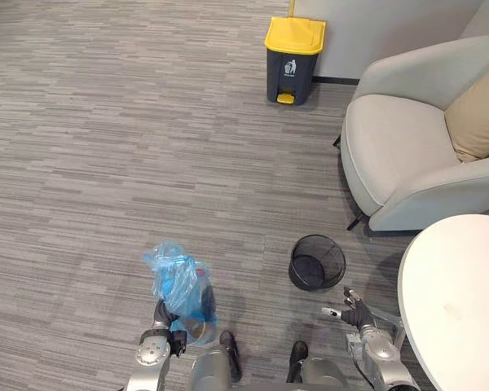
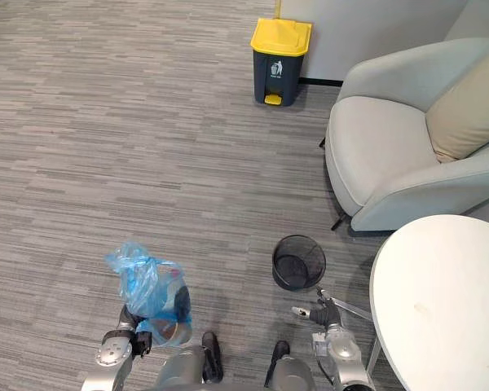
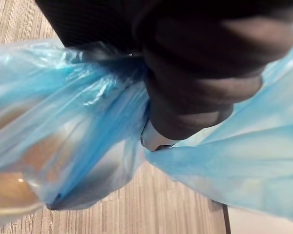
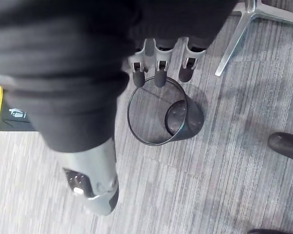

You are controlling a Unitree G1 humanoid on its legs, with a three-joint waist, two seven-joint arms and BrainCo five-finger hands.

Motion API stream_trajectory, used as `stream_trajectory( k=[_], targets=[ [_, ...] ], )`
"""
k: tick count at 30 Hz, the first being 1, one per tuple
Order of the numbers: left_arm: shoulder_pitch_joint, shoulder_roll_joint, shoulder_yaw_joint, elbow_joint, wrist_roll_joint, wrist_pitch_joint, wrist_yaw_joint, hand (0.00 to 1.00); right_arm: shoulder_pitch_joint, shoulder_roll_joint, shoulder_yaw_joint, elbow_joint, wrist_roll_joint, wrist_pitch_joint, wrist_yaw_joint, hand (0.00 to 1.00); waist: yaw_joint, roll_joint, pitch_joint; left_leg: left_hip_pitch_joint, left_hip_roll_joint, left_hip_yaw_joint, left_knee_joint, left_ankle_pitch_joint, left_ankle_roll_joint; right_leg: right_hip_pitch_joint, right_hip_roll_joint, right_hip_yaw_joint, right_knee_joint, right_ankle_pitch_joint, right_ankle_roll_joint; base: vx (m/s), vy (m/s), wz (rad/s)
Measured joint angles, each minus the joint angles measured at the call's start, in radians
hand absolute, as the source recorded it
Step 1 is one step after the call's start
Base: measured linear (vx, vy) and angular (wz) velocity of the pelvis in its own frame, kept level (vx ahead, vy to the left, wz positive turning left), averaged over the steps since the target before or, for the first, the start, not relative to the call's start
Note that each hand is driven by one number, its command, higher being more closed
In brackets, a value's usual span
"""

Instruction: Gather rubbish on tea table into small bin, then transfer packed bag to large trash can.

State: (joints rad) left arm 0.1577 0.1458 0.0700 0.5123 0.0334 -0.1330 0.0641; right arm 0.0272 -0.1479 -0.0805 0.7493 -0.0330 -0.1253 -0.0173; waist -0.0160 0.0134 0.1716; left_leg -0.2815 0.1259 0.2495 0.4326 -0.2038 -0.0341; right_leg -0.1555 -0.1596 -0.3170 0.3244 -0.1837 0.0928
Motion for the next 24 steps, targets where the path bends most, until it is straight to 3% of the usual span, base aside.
stream_trajectory(
  k=[3,4,6,8,10,13,14,15,16,18,20,21,22,24],
  targets=[
    [0.012,0.009,0.001,-0.015,-0.001,0.000,0.000,1.00,0.004,0.002,0.001,0.023,-0.009,0.010,0.000,0.00,-0.001,-0.030,0.008,-0.002,-0.031,-0.008,0.089,-0.081,0.017,-0.034,-0.069,0.022,0.179,-0.082,0.024,0.06,0.084,0.16],
    [0.018,0.012,-0.002,-0.021,-0.001,0.003,0.000,1.00,0.008,0.002,0.001,0.023,-0.009,0.017,0.001,0.00,-0.002,-0.031,0.010,0.000,-0.043,-0.016,0.114,-0.109,0.025,-0.056,-0.087,0.053,0.259,-0.079,0.022,0.16,0.127,0.22],
    [0.024,0.023,-0.008,-0.045,-0.001,0.009,0.000,1.00,0.020,0.009,0.004,0.022,-0.009,0.020,0.001,0.00,-0.010,-0.037,0.020,0.025,-0.057,-0.040,0.126,-0.133,0.043,-0.120,-0.097,0.129,0.439,-0.022,0.001,0.18,0.115,0.42],
    [0.022,0.039,-0.018,-0.069,-0.002,0.009,0.001,1.00,0.044,0.025,0.007,0.021,-0.009,0.021,0.002,0.00,-0.024,-0.027,0.034,0.059,-0.057,-0.090,0.122,-0.153,0.051,-0.173,-0.054,0.182,0.523,-0.063,0.013,0.22,0.025,0.64],
    [0.014,0.050,-0.020,-0.086,-0.003,0.009,0.002,1.00,0.046,0.029,0.020,0.017,-0.009,0.021,0.002,0.00,-0.024,-0.058,0.035,0.093,-0.065,-0.117,0.099,-0.170,0.054,-0.235,-0.001,0.177,0.474,-0.101,-0.001,0.27,-0.071,0.43],
    [-0.003,0.051,-0.032,-0.077,-0.003,0.010,0.000,1.00,0.050,0.017,0.016,0.023,-0.009,0.020,0.001,0.00,-0.032,-0.061,0.036,0.131,-0.073,-0.151,0.068,-0.185,0.027,-0.276,0.043,0.135,0.327,-0.092,-0.015,0.34,-0.141,0.49],
    [-0.011,0.052,-0.032,-0.074,-0.003,0.010,0.000,1.00,0.059,0.014,0.015,0.022,-0.009,0.021,0.001,0.00,-0.034,-0.072,0.030,0.155,-0.084,-0.169,0.062,-0.191,-0.004,-0.266,0.057,0.141,0.237,-0.042,-0.061,0.47,-0.180,0.71],
    [-0.020,0.045,-0.032,-0.065,-0.003,0.011,-0.001,1.00,0.065,0.006,0.009,0.023,-0.009,0.022,0.001,0.00,-0.038,-0.065,0.027,0.175,-0.080,-0.195,0.065,-0.204,-0.025,-0.240,0.057,0.125,0.250,-0.007,-0.114,0.58,-0.208,0.61],
    [-0.019,0.036,-0.033,-0.070,-0.003,0.012,-0.004,1.00,0.068,0.001,-0.002,0.015,-0.008,0.023,0.000,0.00,-0.030,-0.029,0.022,0.199,-0.048,-0.193,0.060,-0.180,-0.062,-0.209,0.076,0.095,0.241,-0.026,-0.129,0.52,-0.163,0.36],
    [-0.021,0.027,-0.034,-0.074,-0.003,0.012,-0.009,1.00,0.067,-0.001,-0.001,0.001,-0.009,0.023,0.002,0.00,-0.026,-0.001,0.021,0.208,-0.014,-0.192,0.096,-0.151,-0.097,-0.149,0.103,0.068,0.202,-0.042,-0.143,0.45,-0.144,0.17],
    [-0.020,0.014,-0.034,-0.085,-0.003,0.012,-0.020,1.00,0.076,0.008,0.002,-0.032,-0.008,0.023,0.002,0.00,-0.025,0.006,0.023,0.173,0.024,-0.179,0.285,-0.055,-0.094,-0.028,0.145,0.058,0.103,-0.043,-0.147,0.49,-0.156,0.10],
    [-0.009,0.008,-0.036,-0.102,-0.003,0.012,-0.022,1.00,0.080,0.012,0.002,-0.069,-0.007,0.021,0.001,0.00,-0.015,0.002,0.025,0.116,0.073,-0.147,0.453,-0.030,-0.080,0.057,0.168,0.073,0.039,-0.043,-0.151,0.57,-0.121,-0.31],
    [-0.001,0.001,-0.036,-0.119,-0.003,0.012,-0.022,1.00,0.072,0.013,0.001,-0.095,-0.006,0.019,-0.001,0.00,-0.005,-0.005,0.023,0.077,0.103,-0.101,0.549,-0.056,-0.041,0.109,0.179,0.103,0.001,-0.045,-0.155,0.46,-0.055,-0.46],
    [-0.002,-0.007,-0.037,-0.124,-0.003,0.011,-0.022,1.00,0.057,0.014,-0.001,-0.108,-0.003,0.015,-0.002,0.00,0.011,-0.021,0.018,0.009,0.105,-0.071,0.559,-0.098,-0.010,0.158,0.174,0.150,-0.045,-0.045,-0.156,0.40,0.027,-0.60]
  ],
)
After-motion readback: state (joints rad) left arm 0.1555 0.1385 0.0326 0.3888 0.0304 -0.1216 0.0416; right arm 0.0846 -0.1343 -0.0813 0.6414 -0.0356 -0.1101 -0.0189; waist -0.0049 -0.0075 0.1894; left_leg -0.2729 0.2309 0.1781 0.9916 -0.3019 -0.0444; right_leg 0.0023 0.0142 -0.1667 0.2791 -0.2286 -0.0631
